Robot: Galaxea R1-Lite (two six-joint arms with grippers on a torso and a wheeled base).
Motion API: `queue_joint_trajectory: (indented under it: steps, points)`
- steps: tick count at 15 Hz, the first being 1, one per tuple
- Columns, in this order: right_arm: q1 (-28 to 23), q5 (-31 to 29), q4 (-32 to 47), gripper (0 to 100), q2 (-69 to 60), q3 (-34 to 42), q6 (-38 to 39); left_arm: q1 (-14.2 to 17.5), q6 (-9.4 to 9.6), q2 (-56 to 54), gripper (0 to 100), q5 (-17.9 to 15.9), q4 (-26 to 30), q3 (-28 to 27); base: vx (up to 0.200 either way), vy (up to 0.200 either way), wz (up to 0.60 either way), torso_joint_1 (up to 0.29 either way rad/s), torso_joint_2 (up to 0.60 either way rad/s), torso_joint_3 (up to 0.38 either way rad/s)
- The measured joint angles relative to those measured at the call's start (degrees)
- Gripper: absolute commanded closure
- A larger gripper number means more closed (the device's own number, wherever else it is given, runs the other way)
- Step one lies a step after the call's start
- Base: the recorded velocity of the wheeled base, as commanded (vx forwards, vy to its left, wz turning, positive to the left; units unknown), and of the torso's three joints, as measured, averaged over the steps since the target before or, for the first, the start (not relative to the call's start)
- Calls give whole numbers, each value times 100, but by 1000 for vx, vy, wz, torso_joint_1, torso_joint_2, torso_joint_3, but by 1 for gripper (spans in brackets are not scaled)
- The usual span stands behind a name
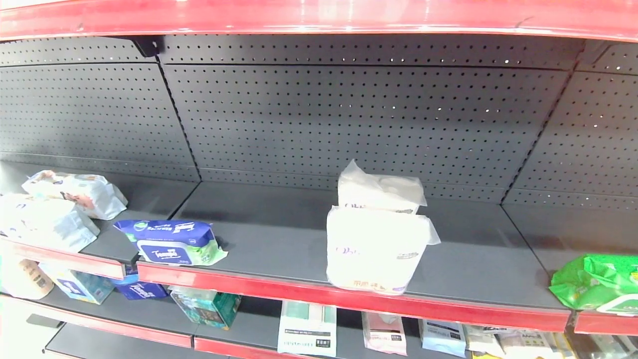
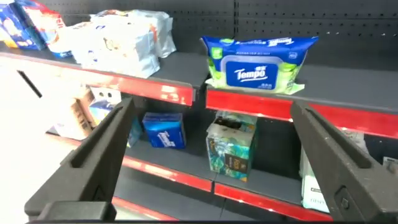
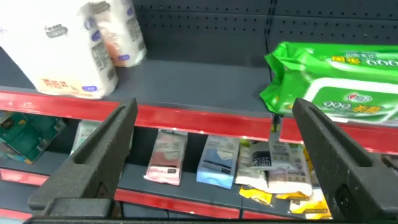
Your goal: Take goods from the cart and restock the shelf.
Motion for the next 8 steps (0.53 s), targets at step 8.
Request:
queue_joint_trajectory:
  steps: [8]
  points:
    - [0,-10,7,0,0,0,-10,0,-126,2,0,-256,32,77,0,0,0,0,0,0]
